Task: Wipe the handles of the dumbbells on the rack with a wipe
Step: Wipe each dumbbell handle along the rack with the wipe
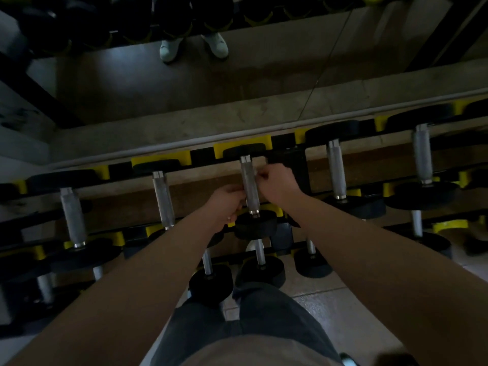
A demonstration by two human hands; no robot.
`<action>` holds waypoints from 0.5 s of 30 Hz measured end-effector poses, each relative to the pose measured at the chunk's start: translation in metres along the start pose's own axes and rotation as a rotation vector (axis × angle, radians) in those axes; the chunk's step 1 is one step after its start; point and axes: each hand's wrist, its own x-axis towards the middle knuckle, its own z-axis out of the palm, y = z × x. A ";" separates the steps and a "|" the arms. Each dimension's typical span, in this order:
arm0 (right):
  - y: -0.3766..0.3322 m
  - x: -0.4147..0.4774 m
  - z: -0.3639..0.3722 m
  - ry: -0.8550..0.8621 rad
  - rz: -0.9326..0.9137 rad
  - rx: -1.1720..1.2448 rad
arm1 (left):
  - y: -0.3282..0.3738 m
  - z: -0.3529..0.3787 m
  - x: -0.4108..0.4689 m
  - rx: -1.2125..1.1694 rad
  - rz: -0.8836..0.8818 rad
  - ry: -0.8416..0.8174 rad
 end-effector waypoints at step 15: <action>0.001 0.026 -0.002 -0.034 0.082 0.206 | 0.002 0.001 -0.016 0.072 0.092 0.017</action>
